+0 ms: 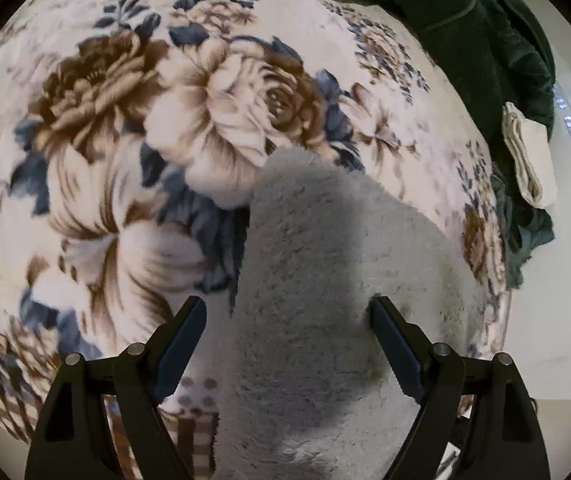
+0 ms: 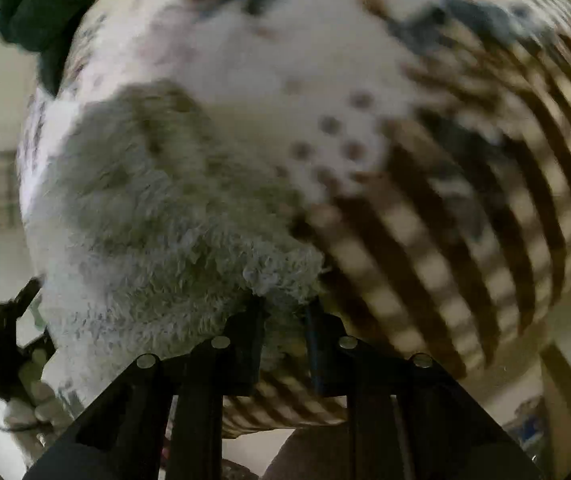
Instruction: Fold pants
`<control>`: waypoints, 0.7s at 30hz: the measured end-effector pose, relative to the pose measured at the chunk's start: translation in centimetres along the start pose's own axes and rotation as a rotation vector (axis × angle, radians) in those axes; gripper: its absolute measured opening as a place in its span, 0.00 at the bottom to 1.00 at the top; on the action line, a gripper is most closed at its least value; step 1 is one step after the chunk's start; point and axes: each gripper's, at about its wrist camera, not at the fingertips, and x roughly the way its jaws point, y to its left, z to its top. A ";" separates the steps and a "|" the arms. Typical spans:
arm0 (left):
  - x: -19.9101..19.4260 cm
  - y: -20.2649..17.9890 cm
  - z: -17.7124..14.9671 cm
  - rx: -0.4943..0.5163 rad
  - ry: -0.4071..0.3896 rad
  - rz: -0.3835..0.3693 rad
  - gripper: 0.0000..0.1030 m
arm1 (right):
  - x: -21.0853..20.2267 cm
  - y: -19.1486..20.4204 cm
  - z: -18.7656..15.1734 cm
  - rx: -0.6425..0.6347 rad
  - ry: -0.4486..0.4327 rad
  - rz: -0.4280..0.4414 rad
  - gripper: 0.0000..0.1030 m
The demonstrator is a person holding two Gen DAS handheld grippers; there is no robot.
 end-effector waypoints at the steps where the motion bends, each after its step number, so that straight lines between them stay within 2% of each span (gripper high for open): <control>1: -0.3 -0.1 -0.3 0.003 -0.003 0.003 0.81 | 0.0 -0.3 -0.1 0.010 0.005 0.034 0.20; 3: -0.6 -0.4 -0.9 0.008 -0.007 -0.014 0.81 | -0.6 -0.7 -0.3 0.033 0.004 0.139 0.32; 5: -0.9 -0.3 -1.6 -0.004 -0.002 -0.043 0.81 | -1.2 -1.3 -0.7 0.058 0.003 0.236 0.79; 6: -0.7 -0.2 -2.0 -0.011 0.009 -0.069 0.81 | -1.1 -1.5 -1.0 0.063 -0.001 0.279 0.83; 7: -0.4 -0.1 -2.3 -0.019 0.019 -0.080 0.81 | -1.0 -1.8 -1.2 0.063 0.002 0.325 0.84; 10: 0.9 0.3 -3.3 -0.034 0.037 -0.085 0.81 | 2.7 -1.5 -1.7 0.061 0.104 0.437 0.84; 12: 1.6 0.6 -3.7 -0.016 0.032 -0.018 0.82 | 5.5 -1.3 -1.7 0.095 0.154 0.508 0.84; 15: 2.4 2.3 -4.1 -0.009 0.039 0.027 0.84 | 7.6 -1.0 -1.7 0.126 0.161 0.560 0.84; 17: 2.5 3.7 -4.2 -0.006 0.037 0.039 0.90 | 7.6 -0.5 -1.9 0.112 0.151 0.582 0.85; 19: 2.4 5.1 -4.1 -0.023 0.036 0.027 0.92 | 7.5 0.1 -2.0 0.084 0.155 0.588 0.85; 21: 2.3 5.8 -4.1 -0.054 0.049 -0.034 0.92 | 7.7 0.8 -2.0 0.042 0.161 0.571 0.85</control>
